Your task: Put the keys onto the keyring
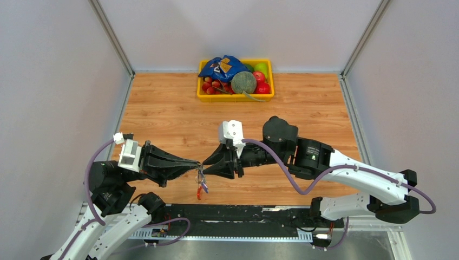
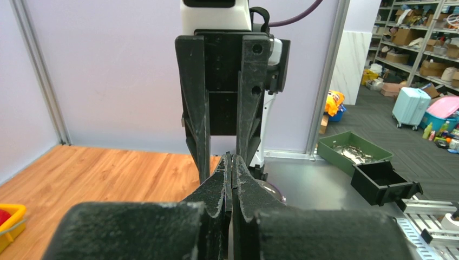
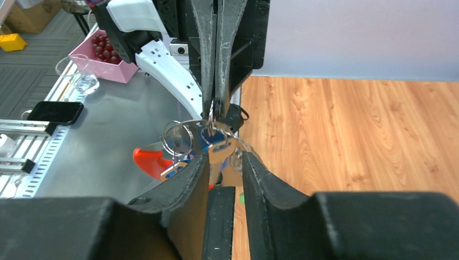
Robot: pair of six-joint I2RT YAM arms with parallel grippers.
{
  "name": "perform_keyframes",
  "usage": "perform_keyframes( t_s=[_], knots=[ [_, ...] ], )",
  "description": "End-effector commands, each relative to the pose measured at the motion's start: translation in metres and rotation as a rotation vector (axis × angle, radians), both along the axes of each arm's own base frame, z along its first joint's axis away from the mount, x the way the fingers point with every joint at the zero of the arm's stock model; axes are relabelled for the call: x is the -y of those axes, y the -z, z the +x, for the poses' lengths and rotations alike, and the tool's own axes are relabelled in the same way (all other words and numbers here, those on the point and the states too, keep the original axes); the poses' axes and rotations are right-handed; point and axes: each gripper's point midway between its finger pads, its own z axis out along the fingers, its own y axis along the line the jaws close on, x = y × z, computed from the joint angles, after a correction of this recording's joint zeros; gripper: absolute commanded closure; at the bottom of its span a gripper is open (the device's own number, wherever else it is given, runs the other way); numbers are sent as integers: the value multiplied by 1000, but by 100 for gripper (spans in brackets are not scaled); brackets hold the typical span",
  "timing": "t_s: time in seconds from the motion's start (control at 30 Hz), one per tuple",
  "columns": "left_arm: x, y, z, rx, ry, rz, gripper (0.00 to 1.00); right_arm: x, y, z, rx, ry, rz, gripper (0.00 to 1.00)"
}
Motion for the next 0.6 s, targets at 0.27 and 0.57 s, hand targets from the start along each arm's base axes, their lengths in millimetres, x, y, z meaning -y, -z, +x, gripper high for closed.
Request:
perform_keyframes(
  t_s=[0.27, 0.57],
  knots=[
    [-1, -9, 6, 14, -37, -29, 100, 48, 5, 17, 31, 179, 37, 46],
    [3, 1, 38, -70, -151, -18, 100, 58, 33, 22, -23, 240, -1, 43]
  ],
)
